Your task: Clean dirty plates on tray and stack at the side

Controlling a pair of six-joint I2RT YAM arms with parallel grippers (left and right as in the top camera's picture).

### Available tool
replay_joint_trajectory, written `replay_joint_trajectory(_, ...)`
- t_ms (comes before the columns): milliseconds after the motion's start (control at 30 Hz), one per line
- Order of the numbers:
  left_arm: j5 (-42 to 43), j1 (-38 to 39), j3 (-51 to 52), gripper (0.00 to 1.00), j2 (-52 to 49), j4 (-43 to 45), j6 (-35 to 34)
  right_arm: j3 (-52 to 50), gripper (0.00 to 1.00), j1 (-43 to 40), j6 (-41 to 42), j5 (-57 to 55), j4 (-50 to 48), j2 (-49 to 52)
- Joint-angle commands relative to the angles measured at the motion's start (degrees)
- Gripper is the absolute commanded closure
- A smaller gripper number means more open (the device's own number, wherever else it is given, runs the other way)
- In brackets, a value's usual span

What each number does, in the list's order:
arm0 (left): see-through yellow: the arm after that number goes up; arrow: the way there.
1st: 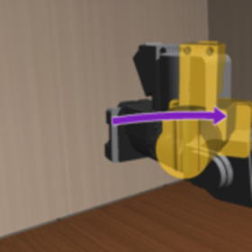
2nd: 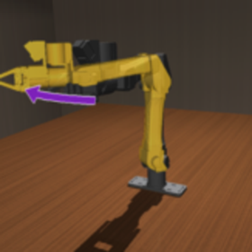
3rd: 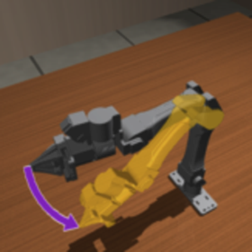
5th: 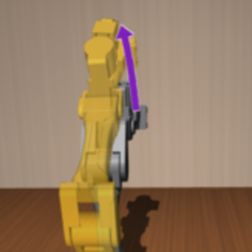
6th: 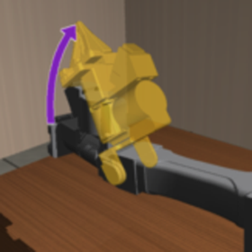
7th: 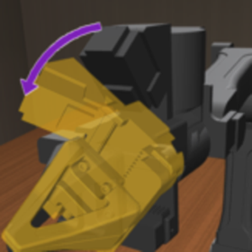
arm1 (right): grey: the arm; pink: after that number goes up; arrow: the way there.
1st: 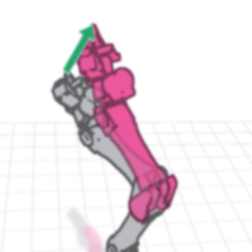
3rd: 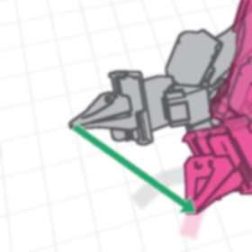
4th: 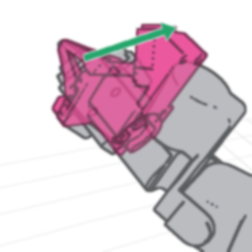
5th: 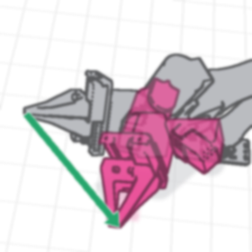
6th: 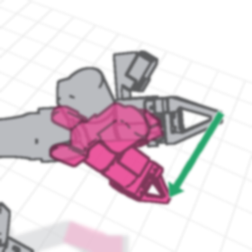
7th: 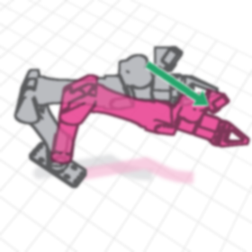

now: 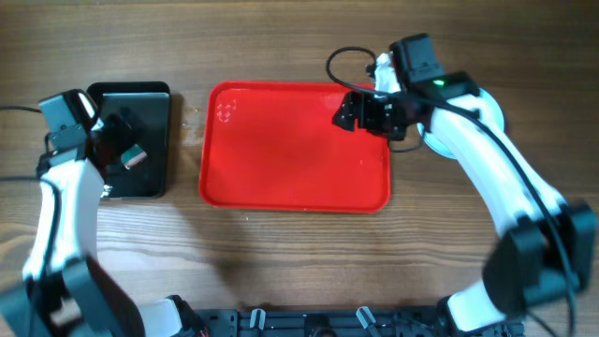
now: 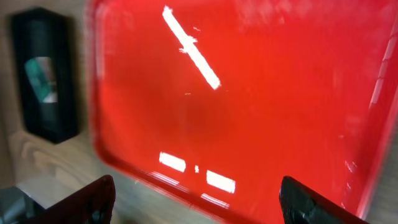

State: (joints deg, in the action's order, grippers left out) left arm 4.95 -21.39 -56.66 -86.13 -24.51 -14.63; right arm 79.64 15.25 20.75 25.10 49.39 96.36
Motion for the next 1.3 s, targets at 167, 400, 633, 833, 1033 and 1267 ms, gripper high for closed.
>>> replay_joint_trajectory(167,22.9,1.9,-0.8,0.0,23.7,-17.6,-2.7,-9.9,0.18,18.2,8.1,-27.8,10.9,-27.3)
replay_joint_trajectory(400,22.9,1.9,-0.8,0.0,23.5,-17.6,-2.7,-12.7,0.0,24.6,15.7,-26.4,9.8,-32.4)
replay_joint_trajectory(633,22.9,1.9,-0.8,0.0,23.5,-17.6,-2.7,-12.7,0.0,24.6,14.2,-27.2,15.8,-34.1)
replay_joint_trajectory(833,22.9,1.9,-0.8,0.0,23.5,-17.6,-2.7,-16.4,0.0,23.7,8.0,-32.7,6.6,-46.8)
replay_joint_trajectory(1033,22.9,1.9,-0.8,0.0,23.5,-17.6,-2.7,-47.5,0.0,12.5,-6.8,-15.5,-33.6,-65.4)
replay_joint_trajectory(1267,22.9,1.9,-0.8,0.0,23.5,-17.6,-2.7,-67.0,0.0,3.9,-9.6,-15.1,-45.7,-83.1)
